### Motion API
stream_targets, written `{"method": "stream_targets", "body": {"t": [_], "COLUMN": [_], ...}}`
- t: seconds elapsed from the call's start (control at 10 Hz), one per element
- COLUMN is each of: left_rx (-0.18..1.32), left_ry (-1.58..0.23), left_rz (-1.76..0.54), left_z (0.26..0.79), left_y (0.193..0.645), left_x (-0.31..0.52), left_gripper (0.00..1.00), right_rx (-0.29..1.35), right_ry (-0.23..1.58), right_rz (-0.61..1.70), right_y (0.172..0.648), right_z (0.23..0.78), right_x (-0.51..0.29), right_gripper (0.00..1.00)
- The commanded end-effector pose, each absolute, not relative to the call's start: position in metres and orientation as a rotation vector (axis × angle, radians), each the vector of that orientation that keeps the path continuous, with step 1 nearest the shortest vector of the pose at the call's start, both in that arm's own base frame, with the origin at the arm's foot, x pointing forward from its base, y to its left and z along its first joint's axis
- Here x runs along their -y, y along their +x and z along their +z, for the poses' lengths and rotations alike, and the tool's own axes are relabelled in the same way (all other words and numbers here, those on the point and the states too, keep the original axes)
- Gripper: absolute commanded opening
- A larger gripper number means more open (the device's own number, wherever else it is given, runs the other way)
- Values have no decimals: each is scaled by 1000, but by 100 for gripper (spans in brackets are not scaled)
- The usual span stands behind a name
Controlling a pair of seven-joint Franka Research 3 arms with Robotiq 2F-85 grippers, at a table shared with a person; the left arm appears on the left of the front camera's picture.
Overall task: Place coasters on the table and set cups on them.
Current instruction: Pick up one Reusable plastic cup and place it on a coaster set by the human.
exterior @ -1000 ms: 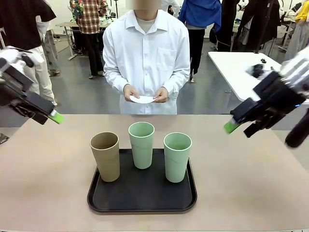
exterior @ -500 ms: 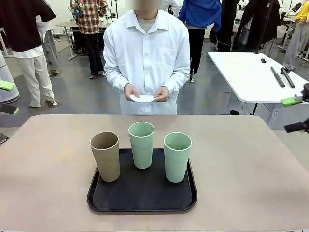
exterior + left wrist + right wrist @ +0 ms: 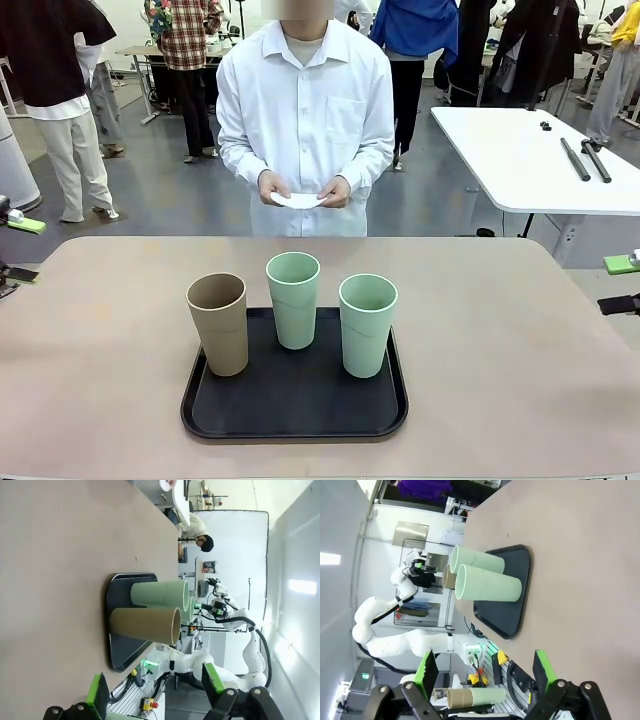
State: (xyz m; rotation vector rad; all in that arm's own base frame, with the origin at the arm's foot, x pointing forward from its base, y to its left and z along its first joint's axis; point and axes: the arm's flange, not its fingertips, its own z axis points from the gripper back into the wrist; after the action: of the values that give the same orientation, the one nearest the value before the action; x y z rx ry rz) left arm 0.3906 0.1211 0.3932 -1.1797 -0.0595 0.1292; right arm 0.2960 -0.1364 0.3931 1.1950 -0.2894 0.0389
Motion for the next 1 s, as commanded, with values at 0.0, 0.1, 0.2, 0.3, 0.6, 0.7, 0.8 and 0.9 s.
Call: {"method": "stream_targets", "body": {"t": [0.0, 0.1, 0.2, 0.3, 0.6, 0.7, 0.8, 0.9], "left_rx": [98, 104, 115, 120, 84, 84, 84, 84], "left_ry": [-1222, -1235, -1245, -1246, -1221, -1221, -1221, -1221], "left_rz": [142, 164, 174, 177, 192, 192, 192, 192], "left_z": [389, 383, 383, 386, 382, 382, 382, 382], "left_y": [394, 391, 391, 390, 391, 391, 391, 391], "left_x": [-126, -128, -132, -133, -133, -133, -133, -133], "left_gripper": [100, 100, 100, 100, 100, 100, 100, 100], "right_rx": [313, 310, 310, 317, 284, 284, 284, 284], "right_ry": [1255, 1254, 1255, 1265, 1247, 1247, 1247, 1247], "right_rz": [43, 40, 43, 51, 38, 38, 38, 38], "right_y": [261, 259, 260, 260, 294, 294, 294, 294], "right_z": [363, 360, 360, 361, 371, 371, 371, 371], "right_x": [102, 103, 103, 102, 140, 140, 140, 140], "right_gripper": [100, 100, 100, 100, 100, 100, 100, 100]}}
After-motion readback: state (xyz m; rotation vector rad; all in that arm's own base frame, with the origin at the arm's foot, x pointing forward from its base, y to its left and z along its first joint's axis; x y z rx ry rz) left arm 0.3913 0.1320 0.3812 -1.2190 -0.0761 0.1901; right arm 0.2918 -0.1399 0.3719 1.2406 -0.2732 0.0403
